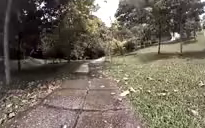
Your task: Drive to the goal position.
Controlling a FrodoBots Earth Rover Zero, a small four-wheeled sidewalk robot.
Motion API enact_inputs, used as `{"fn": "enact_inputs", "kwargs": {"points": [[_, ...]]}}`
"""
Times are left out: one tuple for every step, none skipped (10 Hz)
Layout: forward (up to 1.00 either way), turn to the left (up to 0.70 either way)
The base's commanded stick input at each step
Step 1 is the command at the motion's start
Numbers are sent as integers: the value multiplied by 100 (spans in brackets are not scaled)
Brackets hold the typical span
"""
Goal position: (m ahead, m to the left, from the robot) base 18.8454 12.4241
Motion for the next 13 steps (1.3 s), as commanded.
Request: {"fn": "enact_inputs", "kwargs": {"points": [[50, 0], [50, 0], [50, 0], [50, 0], [50, 0], [50, 0], [50, 0], [50, 48], [50, 50], [50, 1], [50, 10], [50, 19], [50, 37]]}}
